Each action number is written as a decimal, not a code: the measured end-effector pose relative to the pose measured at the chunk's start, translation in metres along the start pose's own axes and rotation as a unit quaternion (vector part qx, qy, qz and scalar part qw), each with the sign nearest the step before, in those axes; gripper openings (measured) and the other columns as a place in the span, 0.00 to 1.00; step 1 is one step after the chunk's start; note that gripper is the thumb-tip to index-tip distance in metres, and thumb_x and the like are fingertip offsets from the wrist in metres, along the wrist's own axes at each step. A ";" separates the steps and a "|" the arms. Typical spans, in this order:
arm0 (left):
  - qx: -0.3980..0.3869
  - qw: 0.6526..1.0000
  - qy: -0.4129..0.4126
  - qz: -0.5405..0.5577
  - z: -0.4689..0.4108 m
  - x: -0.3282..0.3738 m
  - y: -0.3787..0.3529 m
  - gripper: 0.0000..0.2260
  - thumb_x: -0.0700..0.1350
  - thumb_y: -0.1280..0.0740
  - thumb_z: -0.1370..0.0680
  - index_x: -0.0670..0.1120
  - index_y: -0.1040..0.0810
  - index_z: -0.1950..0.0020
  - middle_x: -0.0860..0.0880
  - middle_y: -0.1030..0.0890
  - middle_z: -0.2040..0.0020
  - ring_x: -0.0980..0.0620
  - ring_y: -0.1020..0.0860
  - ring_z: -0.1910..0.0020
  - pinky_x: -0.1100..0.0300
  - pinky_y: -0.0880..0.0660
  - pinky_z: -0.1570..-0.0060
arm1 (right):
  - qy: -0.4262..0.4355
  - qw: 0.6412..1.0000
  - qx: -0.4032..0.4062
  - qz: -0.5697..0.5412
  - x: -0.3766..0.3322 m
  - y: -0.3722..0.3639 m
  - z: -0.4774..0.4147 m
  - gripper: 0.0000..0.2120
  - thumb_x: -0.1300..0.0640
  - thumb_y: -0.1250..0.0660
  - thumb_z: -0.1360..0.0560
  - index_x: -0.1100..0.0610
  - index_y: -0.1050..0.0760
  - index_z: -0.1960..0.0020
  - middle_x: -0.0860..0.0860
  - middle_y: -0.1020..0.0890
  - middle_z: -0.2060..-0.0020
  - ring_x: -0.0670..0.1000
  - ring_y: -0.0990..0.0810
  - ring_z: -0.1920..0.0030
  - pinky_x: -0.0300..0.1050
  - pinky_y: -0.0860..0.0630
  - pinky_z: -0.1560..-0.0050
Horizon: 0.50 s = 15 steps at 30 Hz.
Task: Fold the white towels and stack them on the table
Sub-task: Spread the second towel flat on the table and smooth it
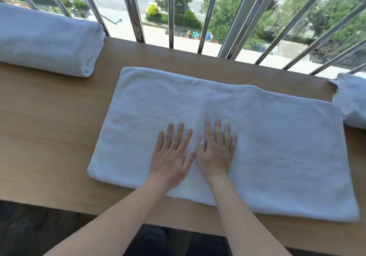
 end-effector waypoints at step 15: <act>0.022 0.994 -0.065 -0.084 -0.091 0.085 -0.002 0.29 0.60 0.53 0.18 0.51 0.46 0.18 0.48 0.48 0.18 0.44 0.51 0.19 0.42 0.51 0.22 | 0.000 0.998 -0.048 0.051 0.127 0.049 -0.119 0.29 0.38 0.58 0.19 0.38 0.62 0.20 0.44 0.58 0.19 0.49 0.63 0.20 0.56 0.68 0.23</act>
Point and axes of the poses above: each hand's wrist, its own z-axis away from the middle knuckle, its own y-axis out of the back of the hand, x = y × z, the point moved 5 cm from there along -z, towards the middle knuckle
